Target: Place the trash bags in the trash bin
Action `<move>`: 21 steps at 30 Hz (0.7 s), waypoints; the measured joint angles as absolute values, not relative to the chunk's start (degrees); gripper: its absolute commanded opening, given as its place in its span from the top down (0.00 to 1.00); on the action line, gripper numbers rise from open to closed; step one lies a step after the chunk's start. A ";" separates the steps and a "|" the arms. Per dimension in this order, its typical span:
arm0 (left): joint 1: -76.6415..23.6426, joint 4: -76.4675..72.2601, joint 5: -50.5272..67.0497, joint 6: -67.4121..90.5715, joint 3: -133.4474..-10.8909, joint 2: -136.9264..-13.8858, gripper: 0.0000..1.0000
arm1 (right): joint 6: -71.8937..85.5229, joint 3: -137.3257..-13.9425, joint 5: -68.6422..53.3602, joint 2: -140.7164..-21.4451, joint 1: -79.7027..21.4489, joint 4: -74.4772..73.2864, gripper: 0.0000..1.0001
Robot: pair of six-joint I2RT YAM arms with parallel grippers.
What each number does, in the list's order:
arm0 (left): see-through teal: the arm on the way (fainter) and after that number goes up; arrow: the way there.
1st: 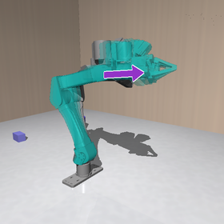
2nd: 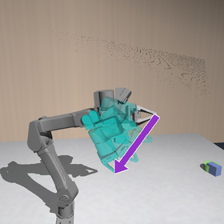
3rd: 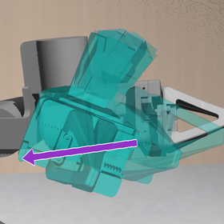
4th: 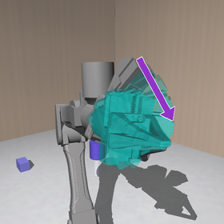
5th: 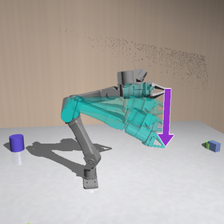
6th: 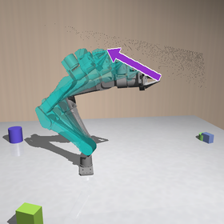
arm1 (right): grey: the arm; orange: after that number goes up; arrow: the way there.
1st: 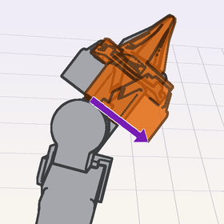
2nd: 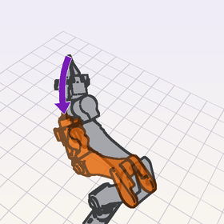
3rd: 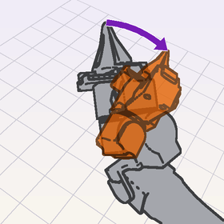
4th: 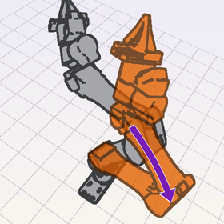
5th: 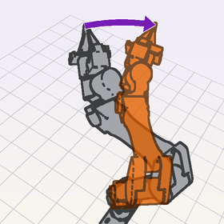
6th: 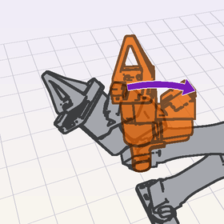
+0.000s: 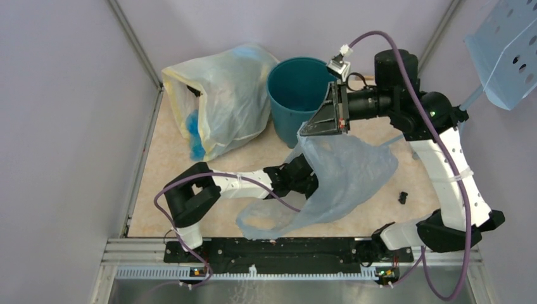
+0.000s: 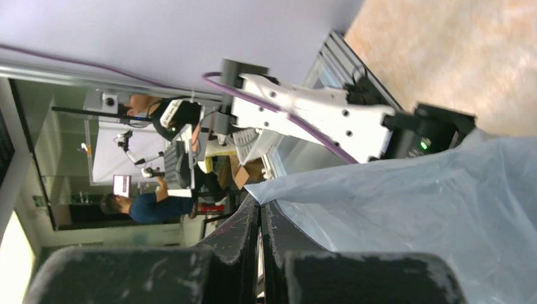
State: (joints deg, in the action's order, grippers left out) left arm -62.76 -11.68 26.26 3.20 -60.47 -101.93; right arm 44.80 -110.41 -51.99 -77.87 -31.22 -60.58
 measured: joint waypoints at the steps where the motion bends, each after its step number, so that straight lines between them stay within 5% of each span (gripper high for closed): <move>1: -62.76 -9.96 26.33 3.31 -60.73 -102.32 1.00 | 45.32 -112.42 -52.05 -78.28 -31.22 -59.72 1.00; 21: -62.13 33.26 22.85 1.02 -66.59 -103.68 1.00 | 47.90 -121.97 -53.32 -80.38 -20.27 -55.29 1.00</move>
State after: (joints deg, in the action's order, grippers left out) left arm -62.13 33.26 22.85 1.02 -66.59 -103.68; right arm 47.90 -121.97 -53.32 -80.38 -20.27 -55.29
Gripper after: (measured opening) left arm 0.003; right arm 0.004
